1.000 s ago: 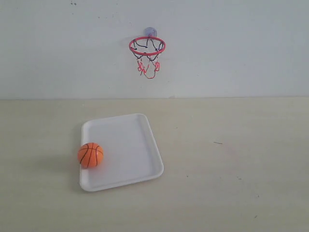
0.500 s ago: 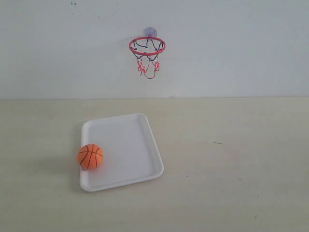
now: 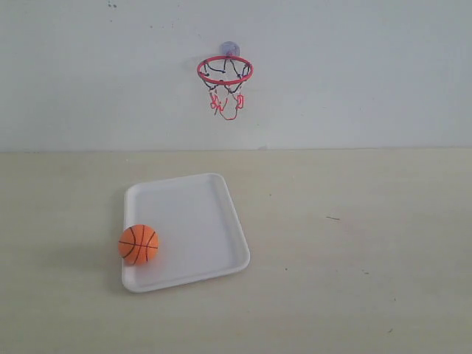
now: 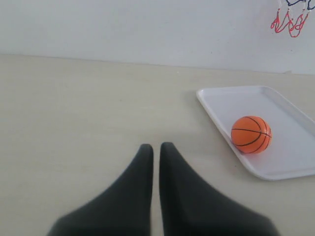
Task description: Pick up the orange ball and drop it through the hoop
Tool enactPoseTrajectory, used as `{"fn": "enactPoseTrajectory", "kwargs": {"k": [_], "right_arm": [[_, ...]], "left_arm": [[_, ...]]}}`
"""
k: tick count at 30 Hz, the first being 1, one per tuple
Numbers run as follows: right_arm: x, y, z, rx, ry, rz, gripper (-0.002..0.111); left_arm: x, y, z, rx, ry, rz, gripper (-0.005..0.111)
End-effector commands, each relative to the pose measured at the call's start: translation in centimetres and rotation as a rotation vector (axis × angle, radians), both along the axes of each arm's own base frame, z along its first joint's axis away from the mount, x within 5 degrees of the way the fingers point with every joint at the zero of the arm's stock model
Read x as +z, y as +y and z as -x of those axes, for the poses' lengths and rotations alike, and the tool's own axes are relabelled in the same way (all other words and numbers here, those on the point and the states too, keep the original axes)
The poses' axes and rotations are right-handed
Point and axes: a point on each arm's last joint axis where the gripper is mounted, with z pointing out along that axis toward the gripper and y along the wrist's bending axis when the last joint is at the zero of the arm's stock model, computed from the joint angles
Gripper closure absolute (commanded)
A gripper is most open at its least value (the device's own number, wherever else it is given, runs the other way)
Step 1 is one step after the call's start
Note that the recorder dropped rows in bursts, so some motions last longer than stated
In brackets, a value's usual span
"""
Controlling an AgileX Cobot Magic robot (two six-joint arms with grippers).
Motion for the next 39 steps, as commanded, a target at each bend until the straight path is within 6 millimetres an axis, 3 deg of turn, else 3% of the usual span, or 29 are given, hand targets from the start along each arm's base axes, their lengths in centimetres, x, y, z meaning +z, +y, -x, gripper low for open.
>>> {"fn": "enactPoseTrajectory", "kwargs": {"k": [1,10,12,15,18,20,23,26,29,34,39], "right_arm": [[2.3,0.1,0.0,0.009,-0.254,0.024,0.109],[7.5,-0.1,2.3,0.033,-0.878,-0.144,0.109],[7.9,-0.4,2.6,0.009,-0.917,-0.196,0.109],[9.8,-1.0,2.5,-0.047,-0.815,-0.229,0.109],[12.3,-0.7,2.0,-0.057,-0.643,-0.069,0.109],[13.7,-0.1,0.7,-0.015,-0.484,0.044,0.109],[14.4,0.8,-2.3,0.064,-0.198,0.077,0.109],[14.0,1.6,-5.4,0.119,0.04,0.084,0.109],[13.4,2.0,-8.2,0.128,0.151,0.049,0.109],[11.9,2.1,-11.8,0.083,0.199,0.01,0.109],[11.4,2.1,-13.5,0.018,0.194,-0.146,0.109]], "left_arm": [[0.0,0.0,0.0,0.005,-0.012,0.01,0.103],[0.0,0.0,0.0,0.005,-0.012,0.01,0.103],[0.0,0.0,0.0,0.005,-0.012,0.01,0.103],[0.0,0.0,0.0,0.005,-0.012,0.01,0.103],[0.0,0.0,0.0,0.005,-0.012,0.01,0.103],[0.0,0.0,0.0,0.005,-0.012,0.01,0.103],[0.0,0.0,0.0,0.005,-0.012,0.01,0.103],[0.0,0.0,0.0,0.005,-0.012,0.01,0.103],[0.0,0.0,0.0,0.005,-0.012,0.01,0.103],[0.0,0.0,0.0,0.005,-0.012,0.01,0.103],[0.0,0.0,0.0,0.005,-0.012,0.01,0.103]]}}
